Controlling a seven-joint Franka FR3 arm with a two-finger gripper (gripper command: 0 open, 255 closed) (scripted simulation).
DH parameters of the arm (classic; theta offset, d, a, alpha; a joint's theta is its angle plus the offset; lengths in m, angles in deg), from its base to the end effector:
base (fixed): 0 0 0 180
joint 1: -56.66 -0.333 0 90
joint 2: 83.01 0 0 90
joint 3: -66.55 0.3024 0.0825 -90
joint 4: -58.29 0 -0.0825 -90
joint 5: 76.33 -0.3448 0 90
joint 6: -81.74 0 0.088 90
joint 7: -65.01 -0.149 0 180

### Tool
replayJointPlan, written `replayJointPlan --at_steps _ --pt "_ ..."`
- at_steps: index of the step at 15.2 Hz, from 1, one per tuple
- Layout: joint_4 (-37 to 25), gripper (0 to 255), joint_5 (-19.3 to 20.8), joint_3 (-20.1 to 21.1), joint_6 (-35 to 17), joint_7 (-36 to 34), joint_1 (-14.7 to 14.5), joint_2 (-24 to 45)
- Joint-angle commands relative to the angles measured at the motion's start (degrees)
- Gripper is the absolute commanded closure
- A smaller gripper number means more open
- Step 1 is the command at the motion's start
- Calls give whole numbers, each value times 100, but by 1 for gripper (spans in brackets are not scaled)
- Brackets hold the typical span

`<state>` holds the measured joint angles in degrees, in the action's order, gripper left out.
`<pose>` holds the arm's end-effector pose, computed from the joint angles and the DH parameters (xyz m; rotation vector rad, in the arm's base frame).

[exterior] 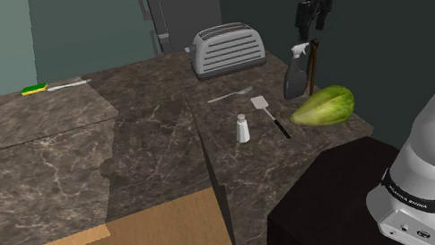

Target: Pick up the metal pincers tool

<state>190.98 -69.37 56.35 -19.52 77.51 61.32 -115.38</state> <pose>0.3368 -0.1122 0.5006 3.1156 0.0136 0.0072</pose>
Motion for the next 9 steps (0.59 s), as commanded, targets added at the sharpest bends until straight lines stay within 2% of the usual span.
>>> replayJointPlan --at_steps 1,9 --pt "-92 0 74 -247 -197 287 69 273" --pt "-890 0 -39 -1075 -819 1340 205 1671"
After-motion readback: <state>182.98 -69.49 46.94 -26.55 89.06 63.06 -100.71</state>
